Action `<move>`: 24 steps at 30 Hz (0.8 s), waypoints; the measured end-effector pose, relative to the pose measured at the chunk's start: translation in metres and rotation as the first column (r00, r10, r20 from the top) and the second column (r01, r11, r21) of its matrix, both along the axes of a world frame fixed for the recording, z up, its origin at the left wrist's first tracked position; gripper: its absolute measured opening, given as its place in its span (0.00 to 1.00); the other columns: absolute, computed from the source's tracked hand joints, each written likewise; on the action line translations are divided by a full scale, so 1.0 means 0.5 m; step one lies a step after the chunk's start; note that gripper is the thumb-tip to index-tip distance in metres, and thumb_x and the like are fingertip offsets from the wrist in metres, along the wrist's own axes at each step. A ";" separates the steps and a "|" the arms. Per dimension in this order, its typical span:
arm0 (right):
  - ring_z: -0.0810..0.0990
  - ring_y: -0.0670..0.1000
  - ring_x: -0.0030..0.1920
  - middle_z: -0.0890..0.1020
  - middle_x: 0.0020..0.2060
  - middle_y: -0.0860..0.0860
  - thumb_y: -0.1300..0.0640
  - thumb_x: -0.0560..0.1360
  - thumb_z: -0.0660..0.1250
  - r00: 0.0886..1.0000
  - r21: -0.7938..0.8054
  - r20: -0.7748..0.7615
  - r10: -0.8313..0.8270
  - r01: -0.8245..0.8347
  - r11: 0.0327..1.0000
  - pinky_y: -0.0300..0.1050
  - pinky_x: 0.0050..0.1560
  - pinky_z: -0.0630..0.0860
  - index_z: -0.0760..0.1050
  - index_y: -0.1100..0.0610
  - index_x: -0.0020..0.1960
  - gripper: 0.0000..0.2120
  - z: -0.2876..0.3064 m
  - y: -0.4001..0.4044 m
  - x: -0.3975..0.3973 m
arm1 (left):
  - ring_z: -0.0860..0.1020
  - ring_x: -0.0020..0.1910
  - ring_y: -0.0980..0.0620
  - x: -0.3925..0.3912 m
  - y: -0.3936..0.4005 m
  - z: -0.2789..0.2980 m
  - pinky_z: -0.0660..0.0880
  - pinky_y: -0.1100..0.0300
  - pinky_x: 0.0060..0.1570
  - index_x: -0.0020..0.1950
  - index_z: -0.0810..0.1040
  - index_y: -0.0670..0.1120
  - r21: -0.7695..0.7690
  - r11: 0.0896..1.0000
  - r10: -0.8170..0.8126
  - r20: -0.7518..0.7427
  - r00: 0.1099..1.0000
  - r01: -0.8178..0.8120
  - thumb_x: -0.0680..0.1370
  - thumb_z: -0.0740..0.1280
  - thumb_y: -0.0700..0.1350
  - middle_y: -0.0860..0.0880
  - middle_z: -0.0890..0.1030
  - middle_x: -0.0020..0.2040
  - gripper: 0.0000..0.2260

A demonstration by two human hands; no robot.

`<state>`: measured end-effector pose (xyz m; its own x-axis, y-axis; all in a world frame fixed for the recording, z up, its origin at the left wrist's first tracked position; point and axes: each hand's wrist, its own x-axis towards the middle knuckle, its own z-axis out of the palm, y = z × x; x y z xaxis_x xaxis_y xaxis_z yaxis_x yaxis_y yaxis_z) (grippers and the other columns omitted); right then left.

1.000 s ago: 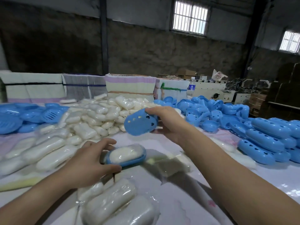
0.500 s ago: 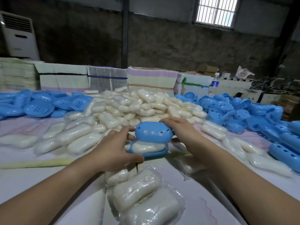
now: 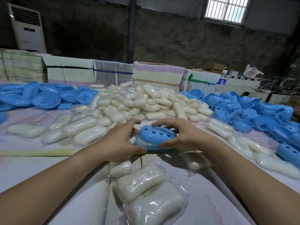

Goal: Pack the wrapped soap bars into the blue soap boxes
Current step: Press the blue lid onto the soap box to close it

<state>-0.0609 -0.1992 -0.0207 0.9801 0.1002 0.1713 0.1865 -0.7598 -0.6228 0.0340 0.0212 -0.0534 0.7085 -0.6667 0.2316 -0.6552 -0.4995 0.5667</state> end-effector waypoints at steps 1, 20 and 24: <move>0.73 0.32 0.54 0.74 0.53 0.26 0.54 0.67 0.79 1.000 0.001 0.013 0.007 -0.007 1.000 0.22 0.46 0.70 0.75 0.30 0.54 0.25 0.000 0.001 0.000 | 0.72 0.63 0.54 0.000 0.000 -0.001 0.71 0.54 0.63 0.75 0.61 0.60 -0.003 1.000 0.000 0.000 1.000 0.000 0.68 0.78 0.57 0.57 0.76 0.59 0.40; 0.72 0.34 0.58 0.71 0.61 0.35 0.56 0.68 0.78 0.998 -0.112 -0.026 0.060 -0.062 0.992 0.30 0.56 0.71 0.70 0.28 0.58 0.30 -0.007 0.006 0.007 | 0.73 0.64 0.51 -0.001 -0.001 0.001 0.72 0.49 0.65 0.70 0.67 0.62 0.044 0.999 -0.007 0.017 1.000 0.006 0.70 0.76 0.59 0.49 0.74 0.64 0.31; 0.72 0.36 0.59 0.71 0.60 0.34 0.53 0.67 0.78 0.999 -0.189 0.006 0.053 -0.051 0.981 0.33 0.57 0.72 0.68 0.30 0.64 0.33 -0.014 0.008 0.008 | 0.73 0.63 0.50 -0.002 0.000 0.002 0.71 0.50 0.65 0.71 0.67 0.62 0.072 0.997 -0.007 0.045 0.999 0.004 0.71 0.73 0.61 0.49 0.73 0.63 0.30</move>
